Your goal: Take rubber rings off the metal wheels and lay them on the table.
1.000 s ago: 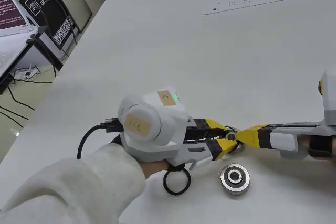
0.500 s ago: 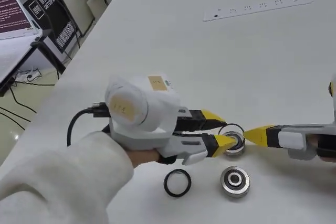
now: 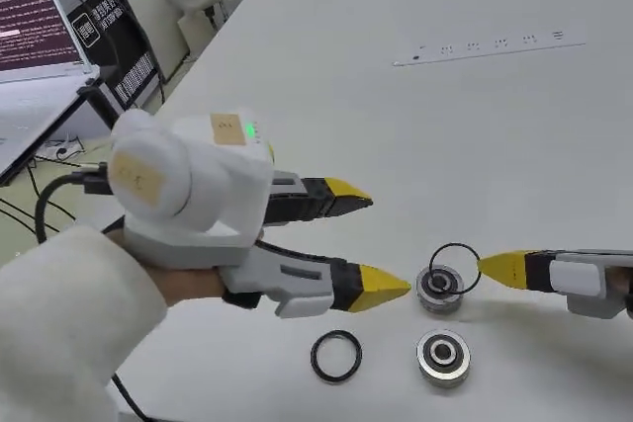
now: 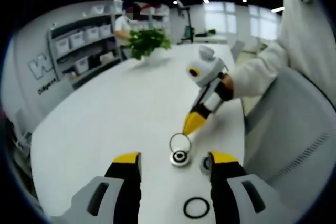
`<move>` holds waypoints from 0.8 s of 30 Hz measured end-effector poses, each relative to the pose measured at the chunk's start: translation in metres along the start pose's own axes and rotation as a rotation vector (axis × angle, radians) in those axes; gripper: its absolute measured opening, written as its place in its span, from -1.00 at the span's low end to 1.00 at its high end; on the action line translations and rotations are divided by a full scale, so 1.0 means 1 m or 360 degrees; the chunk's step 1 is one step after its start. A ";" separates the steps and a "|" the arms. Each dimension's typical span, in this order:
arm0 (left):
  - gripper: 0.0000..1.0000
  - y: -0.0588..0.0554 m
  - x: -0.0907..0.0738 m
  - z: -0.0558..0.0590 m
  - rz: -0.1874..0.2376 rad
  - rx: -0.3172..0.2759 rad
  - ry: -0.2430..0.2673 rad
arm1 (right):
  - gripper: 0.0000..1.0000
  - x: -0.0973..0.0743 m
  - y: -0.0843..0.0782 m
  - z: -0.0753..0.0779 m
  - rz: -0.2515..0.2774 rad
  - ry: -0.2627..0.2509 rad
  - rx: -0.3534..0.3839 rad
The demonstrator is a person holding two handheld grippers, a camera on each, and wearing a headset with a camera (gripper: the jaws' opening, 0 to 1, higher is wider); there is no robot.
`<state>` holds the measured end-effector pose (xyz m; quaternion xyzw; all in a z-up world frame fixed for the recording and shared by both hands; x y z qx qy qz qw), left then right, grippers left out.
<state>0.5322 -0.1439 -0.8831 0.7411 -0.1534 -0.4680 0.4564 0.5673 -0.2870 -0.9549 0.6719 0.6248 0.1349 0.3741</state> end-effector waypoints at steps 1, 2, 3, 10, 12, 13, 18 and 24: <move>0.10 0.001 -0.005 0.000 0.0001 0.0005 0.0011 | -1.00 -0.001 0.001 -0.002 0.0002 0.0003 -0.0006; 0.13 0.001 -0.010 0.000 -0.0001 0.0007 0.0022 | -1.00 -0.001 0.002 -0.004 -0.0001 0.0001 -0.0019; 0.17 0.000 -0.016 0.000 -0.0009 0.0011 0.0036 | -1.00 -0.002 0.002 -0.006 -0.0006 0.0002 -0.0027; 0.45 -0.002 -0.053 0.001 0.0045 -0.0042 0.0102 | -1.00 -0.002 0.003 -0.017 -0.0037 0.0011 -0.0077; 0.46 -0.005 -0.063 0.001 0.0058 -0.0055 0.0131 | -1.00 -0.001 0.003 -0.021 -0.0051 0.0016 -0.0093; 0.47 -0.005 -0.065 0.001 0.0059 -0.0058 0.0137 | -1.00 0.000 0.004 -0.022 -0.0055 0.0019 -0.0098; 0.52 -0.015 -0.086 0.002 0.0069 -0.0093 0.0209 | -1.00 0.005 0.006 -0.030 -0.0084 0.0045 -0.0124; 0.55 -0.029 -0.105 0.003 0.0072 -0.0147 0.0297 | -1.00 0.010 0.009 -0.040 -0.0133 0.0081 -0.0158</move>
Point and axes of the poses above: the centre of the closed fingertips' face, and the gripper's own axes: x roughly forward along the fingers, z roughly to its right, y roughly out of its top, the point moved 5 cm from there along -x, roughly backward along the fingers, and after that the axes turned 4 degrees about y, right-handed, at the moved point
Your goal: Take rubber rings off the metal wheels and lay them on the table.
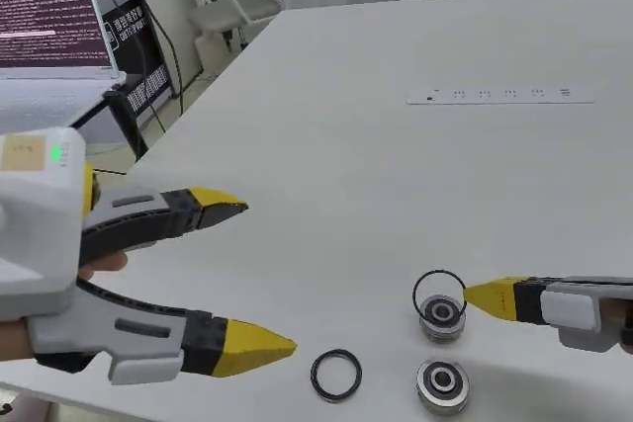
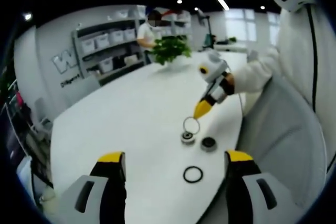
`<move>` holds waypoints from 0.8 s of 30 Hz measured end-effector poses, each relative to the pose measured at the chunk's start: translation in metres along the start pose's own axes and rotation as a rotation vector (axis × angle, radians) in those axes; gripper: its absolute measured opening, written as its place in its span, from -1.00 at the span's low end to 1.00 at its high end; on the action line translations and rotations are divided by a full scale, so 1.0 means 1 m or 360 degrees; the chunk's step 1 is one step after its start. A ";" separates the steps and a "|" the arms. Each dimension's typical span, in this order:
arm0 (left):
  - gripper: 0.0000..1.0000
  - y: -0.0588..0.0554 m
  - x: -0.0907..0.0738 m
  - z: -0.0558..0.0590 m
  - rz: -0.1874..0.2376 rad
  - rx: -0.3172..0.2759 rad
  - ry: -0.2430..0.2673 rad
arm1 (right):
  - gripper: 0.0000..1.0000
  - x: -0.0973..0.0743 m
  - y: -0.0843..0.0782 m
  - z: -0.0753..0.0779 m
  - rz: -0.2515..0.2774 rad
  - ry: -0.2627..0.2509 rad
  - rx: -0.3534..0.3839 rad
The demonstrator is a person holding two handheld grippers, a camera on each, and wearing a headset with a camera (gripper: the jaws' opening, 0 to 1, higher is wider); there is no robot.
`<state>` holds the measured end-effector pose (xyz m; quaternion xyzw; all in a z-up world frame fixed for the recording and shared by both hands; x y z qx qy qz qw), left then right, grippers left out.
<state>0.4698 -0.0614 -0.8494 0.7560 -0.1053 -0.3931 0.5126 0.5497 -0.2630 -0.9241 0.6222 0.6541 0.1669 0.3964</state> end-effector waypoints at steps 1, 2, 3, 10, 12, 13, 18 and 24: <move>0.55 -0.003 -0.003 -0.001 0.0000 -0.0017 0.0025 | -1.00 0.002 0.002 -0.004 -0.0003 0.0023 0.0008; 0.56 -0.005 -0.005 -0.001 0.0000 -0.0029 0.0040 | -1.00 0.003 0.003 -0.006 -0.0003 0.0036 0.0008; 0.56 -0.009 -0.008 0.000 0.0001 -0.0040 0.0056 | -1.00 0.005 0.005 -0.009 -0.0008 0.0046 0.0003; 0.56 -0.026 -0.010 0.012 -0.0015 -0.0116 0.0080 | -1.00 0.018 0.012 -0.025 -0.0071 0.0127 -0.0061; 0.56 -0.028 -0.009 0.014 -0.0011 -0.0131 0.0083 | -1.00 0.023 0.014 -0.028 -0.0103 0.0151 -0.0075; 0.56 -0.029 -0.009 0.015 -0.0008 -0.0139 0.0085 | -1.00 0.025 0.014 -0.030 -0.0117 0.0158 -0.0084; 0.53 -0.032 -0.008 0.013 -0.0043 -0.0129 0.0114 | -1.00 0.038 0.018 -0.035 -0.0180 0.0191 -0.0138; 0.52 -0.041 -0.005 0.013 -0.0087 -0.0133 0.0122 | -1.00 0.052 0.015 -0.038 -0.0239 0.0235 -0.0148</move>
Point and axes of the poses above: the centre of the closed fingertips' face, and the gripper's own axes: x roughly forward along the fingers, z roughly to its right, y roughly out of its top, the point moved 5 cm from there along -x, roughly backward along the fingers, and after that the axes turned 4 degrees about y, right-handed, at the moved point
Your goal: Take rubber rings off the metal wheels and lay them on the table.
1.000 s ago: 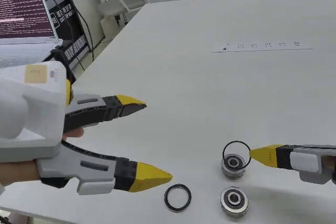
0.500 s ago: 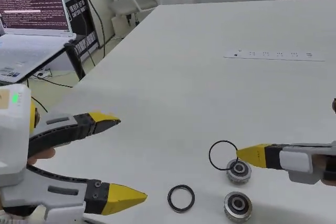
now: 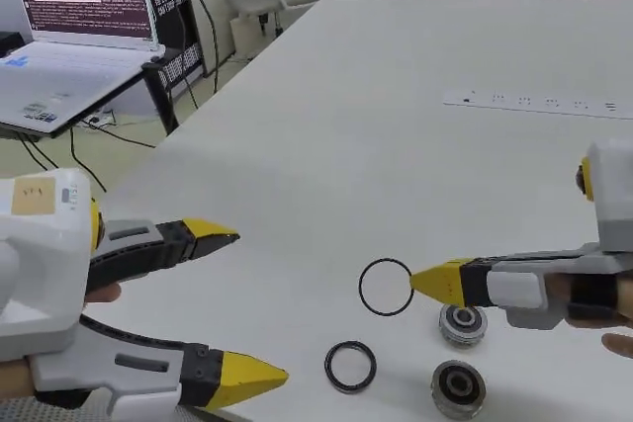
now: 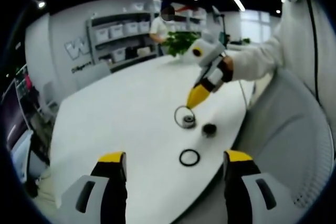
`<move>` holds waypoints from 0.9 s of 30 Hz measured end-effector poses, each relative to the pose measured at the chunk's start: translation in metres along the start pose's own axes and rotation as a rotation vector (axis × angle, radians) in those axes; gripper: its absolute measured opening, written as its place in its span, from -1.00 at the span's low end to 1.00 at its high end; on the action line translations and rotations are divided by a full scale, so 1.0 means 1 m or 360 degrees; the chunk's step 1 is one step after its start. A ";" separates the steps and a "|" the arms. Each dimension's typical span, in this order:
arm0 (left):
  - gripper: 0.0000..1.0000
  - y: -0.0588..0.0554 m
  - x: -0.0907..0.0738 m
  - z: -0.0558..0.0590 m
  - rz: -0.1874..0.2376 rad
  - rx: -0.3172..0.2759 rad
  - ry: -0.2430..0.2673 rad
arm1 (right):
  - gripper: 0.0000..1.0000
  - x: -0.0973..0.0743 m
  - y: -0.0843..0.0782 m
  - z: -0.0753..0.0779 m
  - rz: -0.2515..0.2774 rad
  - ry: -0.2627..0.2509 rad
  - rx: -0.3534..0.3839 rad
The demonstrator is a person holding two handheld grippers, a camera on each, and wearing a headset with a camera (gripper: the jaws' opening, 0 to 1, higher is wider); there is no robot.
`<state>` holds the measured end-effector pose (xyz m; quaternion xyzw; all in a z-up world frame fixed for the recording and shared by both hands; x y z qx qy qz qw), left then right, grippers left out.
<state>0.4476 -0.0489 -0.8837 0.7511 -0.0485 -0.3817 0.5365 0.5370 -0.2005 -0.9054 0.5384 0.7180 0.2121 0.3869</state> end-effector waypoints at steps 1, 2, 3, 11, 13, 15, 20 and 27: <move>0.51 -0.004 0.002 0.000 -0.0025 0.0006 0.0009 | -1.00 0.004 -0.001 0.000 -0.0016 0.0009 0.0002; 0.49 -0.005 0.004 0.000 -0.0041 0.0004 0.0019 | -1.00 0.006 -0.002 0.000 -0.0025 0.0014 0.0002; 0.47 -0.007 0.005 0.001 -0.0065 0.0016 0.0021 | -1.00 0.010 -0.005 0.001 -0.0042 0.0021 0.0010; 0.52 -0.010 0.006 0.000 -0.0085 0.0041 0.0049 | -1.00 0.035 -0.023 0.006 -0.0149 0.0033 0.0040; 0.52 -0.010 0.007 0.000 -0.0076 0.0019 0.0043 | -1.00 0.040 -0.028 0.008 -0.0165 0.0035 0.0057; 0.53 -0.010 0.007 -0.001 -0.0068 0.0002 0.0049 | -1.00 0.044 -0.033 0.009 -0.0187 0.0036 0.0070; 0.51 -0.010 0.007 -0.003 -0.0048 -0.0022 0.0050 | -1.00 0.049 -0.043 0.013 -0.0230 0.0006 0.0094; 0.50 -0.011 0.007 -0.004 -0.0046 -0.0026 0.0047 | -1.00 0.049 -0.051 0.019 -0.0264 -0.0033 0.0134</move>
Point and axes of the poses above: the centre of the closed fingertips' face, and the gripper's own axes: x roughly forward along the fingers, z roughly to its right, y roughly out of its top, the point moved 5 cm from there along -x, roughly backward along the fingers, and after that the axes turned 4 degrees about y, right-handed, at the moved point
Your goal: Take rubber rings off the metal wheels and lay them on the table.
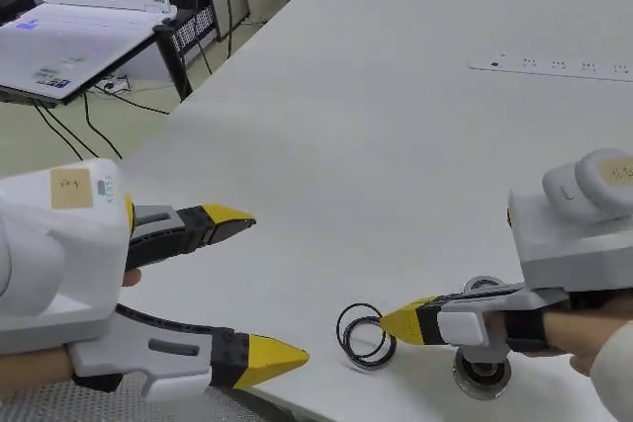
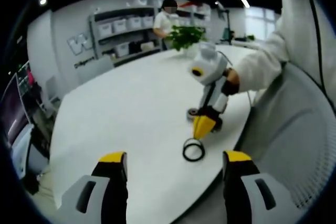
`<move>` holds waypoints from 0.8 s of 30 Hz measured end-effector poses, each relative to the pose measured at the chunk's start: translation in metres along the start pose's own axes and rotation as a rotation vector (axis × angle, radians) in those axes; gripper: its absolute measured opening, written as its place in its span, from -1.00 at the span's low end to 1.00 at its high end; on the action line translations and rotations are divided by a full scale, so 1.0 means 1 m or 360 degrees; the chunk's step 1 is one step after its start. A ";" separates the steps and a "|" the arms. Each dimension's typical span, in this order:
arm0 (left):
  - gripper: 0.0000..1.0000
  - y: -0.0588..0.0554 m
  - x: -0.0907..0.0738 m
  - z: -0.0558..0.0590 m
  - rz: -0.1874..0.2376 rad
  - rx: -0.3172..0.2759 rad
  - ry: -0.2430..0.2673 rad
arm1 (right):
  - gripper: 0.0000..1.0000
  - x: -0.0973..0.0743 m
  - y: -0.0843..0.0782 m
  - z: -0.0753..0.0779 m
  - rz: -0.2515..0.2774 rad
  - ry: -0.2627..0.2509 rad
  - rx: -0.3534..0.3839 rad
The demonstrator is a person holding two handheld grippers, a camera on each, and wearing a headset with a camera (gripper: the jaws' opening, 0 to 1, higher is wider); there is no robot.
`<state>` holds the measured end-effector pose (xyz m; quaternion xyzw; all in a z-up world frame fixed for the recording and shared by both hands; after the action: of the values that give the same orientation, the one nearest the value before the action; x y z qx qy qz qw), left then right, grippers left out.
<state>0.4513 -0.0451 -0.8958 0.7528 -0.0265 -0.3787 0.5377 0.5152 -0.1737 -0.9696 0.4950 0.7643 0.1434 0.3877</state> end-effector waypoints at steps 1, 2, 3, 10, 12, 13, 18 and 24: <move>0.50 0.000 0.000 0.000 0.0000 0.0001 0.0001 | -1.00 0.001 -0.001 0.002 -0.0002 -0.0003 0.0002; 0.49 0.000 0.000 0.000 0.0002 0.0002 0.0001 | -1.00 0.001 -0.002 0.003 -0.0004 -0.0009 0.0010; 0.48 0.000 0.000 0.000 0.0004 0.0005 0.0003 | -1.00 0.001 -0.002 0.003 -0.0006 -0.0014 0.0019; 0.45 0.000 0.000 -0.001 0.0007 0.0011 0.0012 | -1.00 0.002 -0.005 0.007 -0.0033 -0.0040 0.0019; 0.45 0.000 0.000 -0.001 0.0007 0.0013 0.0014 | -1.00 0.002 -0.005 0.007 -0.0034 -0.0048 0.0019; 0.45 0.000 0.000 -0.001 0.0006 0.0013 0.0014 | -1.00 0.002 -0.005 0.008 -0.0034 -0.0052 0.0020; 0.44 0.000 0.000 -0.001 0.0003 0.0018 0.0015 | -1.00 0.001 -0.006 0.010 -0.0038 -0.0071 0.0021; 0.44 -0.001 0.000 -0.001 0.0000 0.0022 0.0016 | -1.00 0.002 -0.008 0.012 -0.0066 -0.0102 -0.0012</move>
<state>0.4517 -0.0436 -0.8959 0.7584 -0.0264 -0.3746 0.5327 0.5180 -0.1775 -0.9832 0.4820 0.7610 0.1222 0.4168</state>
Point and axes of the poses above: the centre of the closed fingertips' face, and the gripper's own axes: x roughly forward along the fingers, z roughly to its right, y roughly out of its top, the point moved 5 cm from there along -x, roughly backward along the fingers, and after that the axes turned 4 degrees about y, right-handed, at the moved point
